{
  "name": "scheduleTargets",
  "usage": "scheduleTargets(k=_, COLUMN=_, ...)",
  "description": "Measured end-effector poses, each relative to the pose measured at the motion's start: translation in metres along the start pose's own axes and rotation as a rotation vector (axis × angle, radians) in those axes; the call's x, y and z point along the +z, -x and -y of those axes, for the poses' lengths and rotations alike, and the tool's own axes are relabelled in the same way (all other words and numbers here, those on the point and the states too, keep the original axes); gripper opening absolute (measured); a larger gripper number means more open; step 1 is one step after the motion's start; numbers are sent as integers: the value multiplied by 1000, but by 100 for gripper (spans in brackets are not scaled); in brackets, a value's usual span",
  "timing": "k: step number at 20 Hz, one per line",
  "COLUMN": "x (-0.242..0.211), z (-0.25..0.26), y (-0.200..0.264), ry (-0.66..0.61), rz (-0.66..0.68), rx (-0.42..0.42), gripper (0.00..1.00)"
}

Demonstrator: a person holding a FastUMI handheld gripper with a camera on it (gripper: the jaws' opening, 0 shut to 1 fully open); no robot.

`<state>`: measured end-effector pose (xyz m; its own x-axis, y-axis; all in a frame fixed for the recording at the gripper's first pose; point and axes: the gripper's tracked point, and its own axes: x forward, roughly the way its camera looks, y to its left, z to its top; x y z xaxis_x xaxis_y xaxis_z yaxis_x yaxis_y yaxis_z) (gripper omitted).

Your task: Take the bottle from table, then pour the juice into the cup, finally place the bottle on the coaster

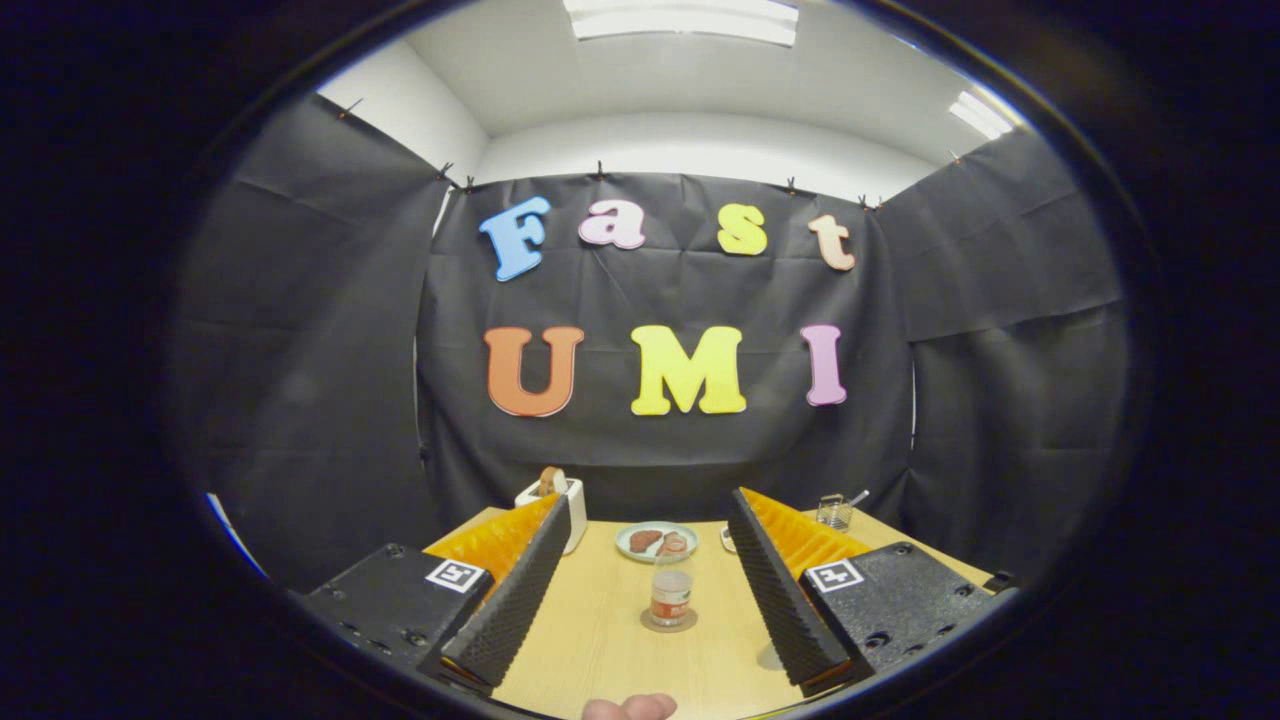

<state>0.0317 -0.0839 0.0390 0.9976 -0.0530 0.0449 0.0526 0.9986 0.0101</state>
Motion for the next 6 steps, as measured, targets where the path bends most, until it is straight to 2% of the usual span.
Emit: scheduleTargets(k=6, x=9, z=-3, y=3, ry=4, rz=10, rx=1, gripper=100)
